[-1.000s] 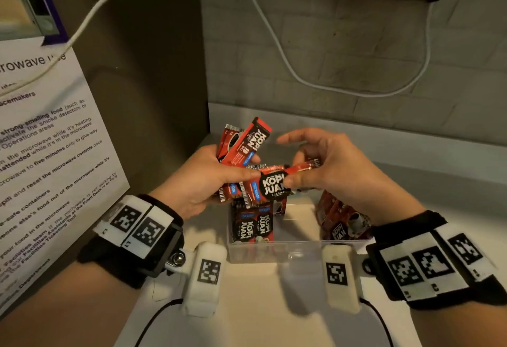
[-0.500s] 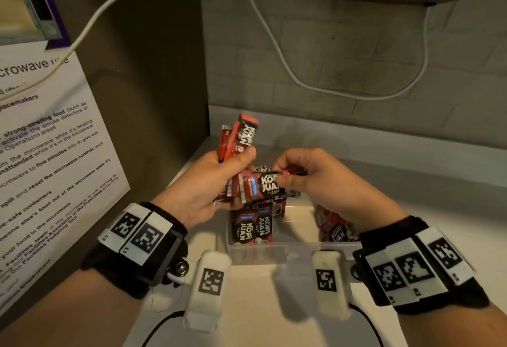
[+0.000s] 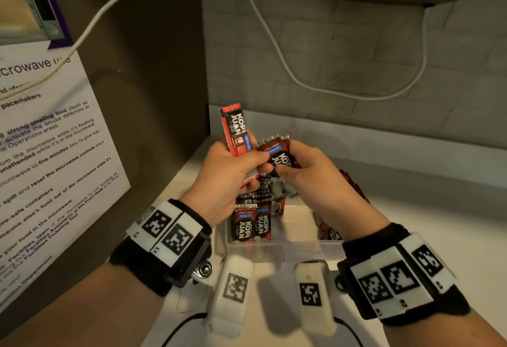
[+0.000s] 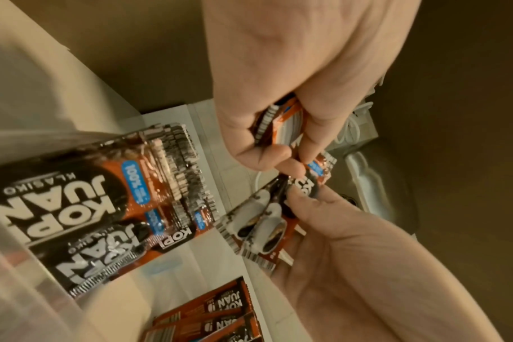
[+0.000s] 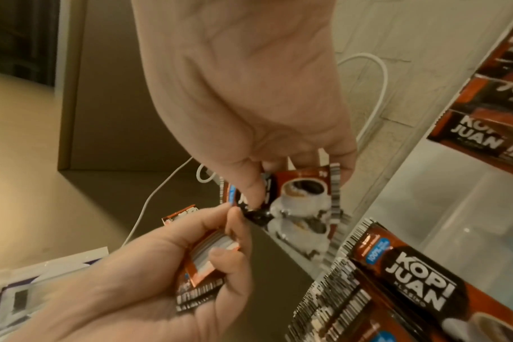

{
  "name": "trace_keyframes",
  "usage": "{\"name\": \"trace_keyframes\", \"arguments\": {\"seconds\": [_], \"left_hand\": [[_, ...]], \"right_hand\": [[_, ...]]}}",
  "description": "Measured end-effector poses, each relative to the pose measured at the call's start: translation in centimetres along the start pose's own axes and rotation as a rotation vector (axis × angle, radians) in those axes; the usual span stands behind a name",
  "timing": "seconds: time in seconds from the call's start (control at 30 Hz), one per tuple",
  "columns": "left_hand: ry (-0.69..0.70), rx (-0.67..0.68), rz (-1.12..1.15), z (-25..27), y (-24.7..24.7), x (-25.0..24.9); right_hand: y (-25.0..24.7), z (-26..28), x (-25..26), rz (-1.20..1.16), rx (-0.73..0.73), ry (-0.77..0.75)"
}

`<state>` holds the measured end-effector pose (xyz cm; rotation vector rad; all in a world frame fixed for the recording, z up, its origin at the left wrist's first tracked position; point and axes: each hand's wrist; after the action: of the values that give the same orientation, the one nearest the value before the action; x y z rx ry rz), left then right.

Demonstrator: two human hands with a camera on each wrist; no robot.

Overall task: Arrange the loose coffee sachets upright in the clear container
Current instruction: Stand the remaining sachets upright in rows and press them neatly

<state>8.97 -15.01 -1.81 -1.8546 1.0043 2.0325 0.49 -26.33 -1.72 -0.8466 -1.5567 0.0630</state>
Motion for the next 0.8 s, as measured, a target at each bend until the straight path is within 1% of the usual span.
{"name": "trace_keyframes", "arguments": {"seconds": [0.07, 0.13, 0.2, 0.27, 0.33, 0.43, 0.57, 0.67, 0.8], "left_hand": [[-0.002, -0.010, 0.020, 0.0, 0.2, -0.1], [-0.006, -0.023, 0.046, -0.2, -0.3, -0.3], [-0.018, -0.063, 0.070, -0.4, -1.1, -0.5], [-0.042, -0.112, 0.109, -0.7, -1.9, -0.6], [-0.078, -0.160, 0.166, -0.9, -3.0, -0.4], [-0.149, -0.238, 0.231, -1.0, -4.7, 0.2], [-0.234, -0.322, 0.269, -1.0, -6.4, 1.5], [-0.262, -0.350, 0.257, -1.1, -6.8, 2.1], [-0.277, -0.348, 0.246, -1.2, -6.9, 2.4]], "right_hand": [[-0.1, -0.1, -0.3, -0.029, -0.103, 0.041], [-0.1, -0.3, -1.2, -0.104, -0.222, 0.142], [0.3, -0.4, -2.3, -0.241, -0.261, 0.279], [1.2, -0.3, -3.4, -0.314, -0.257, 0.360], [2.1, -0.4, -4.3, -0.280, -0.263, 0.385], [3.0, -0.5, -5.6, -0.165, -0.280, 0.404], [3.1, -0.5, -6.4, -0.016, -0.309, 0.493], [3.2, -0.8, -6.5, 0.016, -0.313, 0.510], [3.3, -1.2, -6.3, 0.060, -0.247, 0.537]]}}
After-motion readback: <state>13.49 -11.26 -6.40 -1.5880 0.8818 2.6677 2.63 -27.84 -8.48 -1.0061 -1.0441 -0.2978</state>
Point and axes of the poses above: each hand's wrist, its own z-axis away from the middle knuckle, its own y-axis out of the palm, x = y × z, and after that the axes turned 4 degrees about z, right-handed
